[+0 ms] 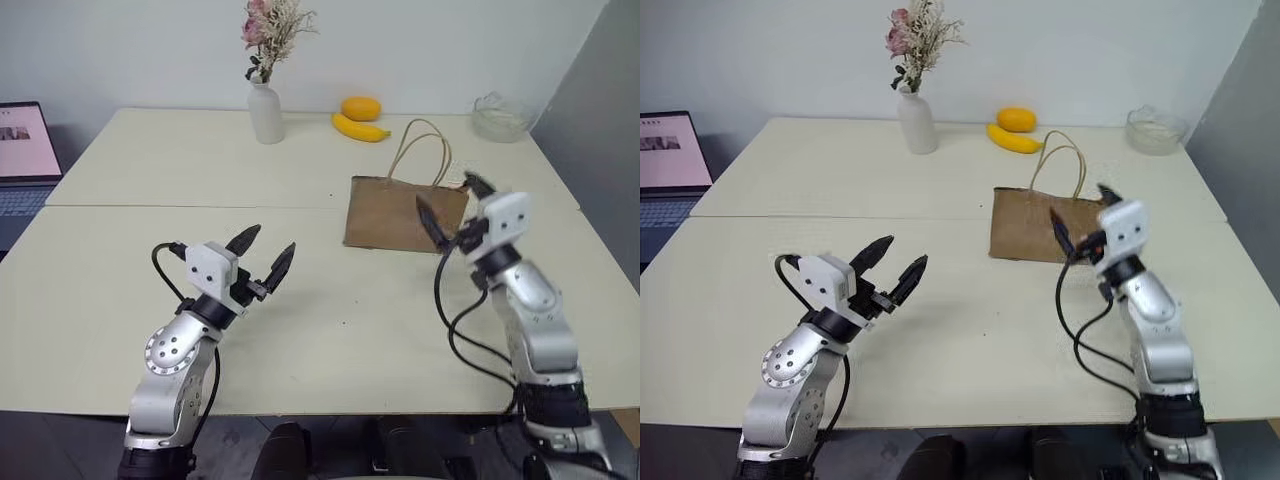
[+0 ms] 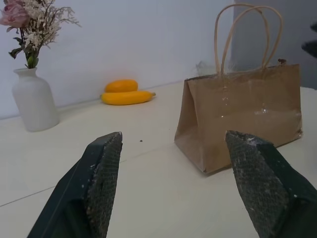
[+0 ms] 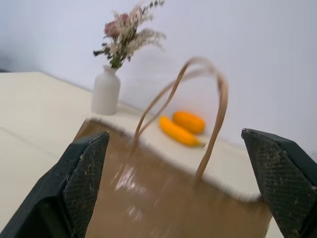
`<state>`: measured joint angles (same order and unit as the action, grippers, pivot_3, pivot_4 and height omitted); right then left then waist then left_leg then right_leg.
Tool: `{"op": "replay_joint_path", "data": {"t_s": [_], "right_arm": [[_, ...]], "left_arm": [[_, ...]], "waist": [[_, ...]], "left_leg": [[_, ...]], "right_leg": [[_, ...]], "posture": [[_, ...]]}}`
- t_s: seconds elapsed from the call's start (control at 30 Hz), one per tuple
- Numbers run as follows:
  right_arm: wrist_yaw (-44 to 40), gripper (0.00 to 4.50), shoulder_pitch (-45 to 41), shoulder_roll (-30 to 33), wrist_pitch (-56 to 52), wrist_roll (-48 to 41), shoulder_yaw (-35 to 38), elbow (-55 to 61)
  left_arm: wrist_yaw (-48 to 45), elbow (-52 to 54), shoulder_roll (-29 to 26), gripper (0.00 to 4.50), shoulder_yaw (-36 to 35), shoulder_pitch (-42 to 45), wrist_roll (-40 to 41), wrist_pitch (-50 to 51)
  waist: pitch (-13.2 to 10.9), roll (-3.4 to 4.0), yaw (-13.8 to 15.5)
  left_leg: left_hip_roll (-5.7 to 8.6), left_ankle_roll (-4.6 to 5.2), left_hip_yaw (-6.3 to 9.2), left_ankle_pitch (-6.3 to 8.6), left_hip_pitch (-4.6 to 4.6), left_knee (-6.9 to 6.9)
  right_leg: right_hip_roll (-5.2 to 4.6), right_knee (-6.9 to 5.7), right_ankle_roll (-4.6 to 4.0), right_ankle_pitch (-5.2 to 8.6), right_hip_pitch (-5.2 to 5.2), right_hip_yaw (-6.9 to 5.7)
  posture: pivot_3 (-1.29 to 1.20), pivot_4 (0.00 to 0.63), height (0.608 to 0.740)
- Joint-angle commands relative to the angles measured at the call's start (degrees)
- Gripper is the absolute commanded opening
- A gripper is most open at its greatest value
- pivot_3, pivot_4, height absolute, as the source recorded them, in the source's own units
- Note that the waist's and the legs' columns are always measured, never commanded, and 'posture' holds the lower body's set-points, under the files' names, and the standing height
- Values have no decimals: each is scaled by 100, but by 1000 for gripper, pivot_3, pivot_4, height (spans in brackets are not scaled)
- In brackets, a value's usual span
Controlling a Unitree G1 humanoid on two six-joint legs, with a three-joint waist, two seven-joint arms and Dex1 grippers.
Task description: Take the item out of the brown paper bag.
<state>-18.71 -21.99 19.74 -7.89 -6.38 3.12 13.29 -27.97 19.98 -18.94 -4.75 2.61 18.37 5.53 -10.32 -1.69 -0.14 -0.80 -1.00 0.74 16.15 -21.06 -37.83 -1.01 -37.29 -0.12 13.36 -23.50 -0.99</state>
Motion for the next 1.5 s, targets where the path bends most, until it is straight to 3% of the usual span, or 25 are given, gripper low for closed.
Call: {"op": "replay_joint_path", "data": {"t_s": [0.03, 0.27, 0.43, 0.6, 1.17, 1.27, 1.5], "right_arm": [[68, 4500, -605, 391, -613, 448, -62, 136], [-216, 4500, -2093, 1035, -1862, 1265, -656, -554], [-539, 4500, -2685, 1270, -2283, 1704, -1185, -1082], [-596, 4500, -3055, 1442, -2055, 2134, -1500, -1780], [-1343, 4500, -3928, 1302, -1698, 2297, -1649, -2679], [-1448, 3909, -4113, 1262, -1650, 2315, -1690, -2865], [-1587, 1381, -4244, 1195, -1590, 2321, -1701, -2929]], "left_arm": [[-75, 401, -36, 3467, 57, 197, 289, 216], [-681, 488, -306, 3467, 159, 338, 780, 596], [-1105, 560, -589, 3467, 195, 282, 1064, 821], [-1352, 484, -730, 3467, 189, 255, 1062, 780], [-1339, 257, -515, 3467, 339, 245, 759, 476], [-1330, 270, -483, 3490, 384, 225, 742, 470], [-1299, 324, -503, 3490, 283, 94, 780, 496]], "waist": [[0, 0, 0], [-1, 2, -15], [-2, 3, -17], [-3, 4, -16], [-3, 4, -11], [-3, 4, -11], [-3, 5, -10]], "left_leg": [[2, 0, 0, 0, -1, 0], [1, 0, -4, 0, -2, 1], [-2, 1, -1, 0, -2, 2], [2, 1, -4, 0, -9, 0], [1, 3, -2, 0, -74, -7], [1, 3, -1, 0, -73, -7], [0, 3, -1, 0, -74, -7]], "right_leg": [[0, 1, 0, 0, 0, 0], [-1, 2, -2, -1, -2, 4], [1, 2, -3, 0, -4, 0], [-2, 8, -3, -1, -6, 2], [-3, 5, -31, -21, -66, 0], [-3, 5, -32, -21, -66, -1], [-3, 5, -32, -21, -65, -2]], "posture": [[0, 150, 740], [0, 150, 740], [0, 150, 740], [0, 150, 740], [0, 150, 740], [0, 150, 740], [0, 150, 740]]}}
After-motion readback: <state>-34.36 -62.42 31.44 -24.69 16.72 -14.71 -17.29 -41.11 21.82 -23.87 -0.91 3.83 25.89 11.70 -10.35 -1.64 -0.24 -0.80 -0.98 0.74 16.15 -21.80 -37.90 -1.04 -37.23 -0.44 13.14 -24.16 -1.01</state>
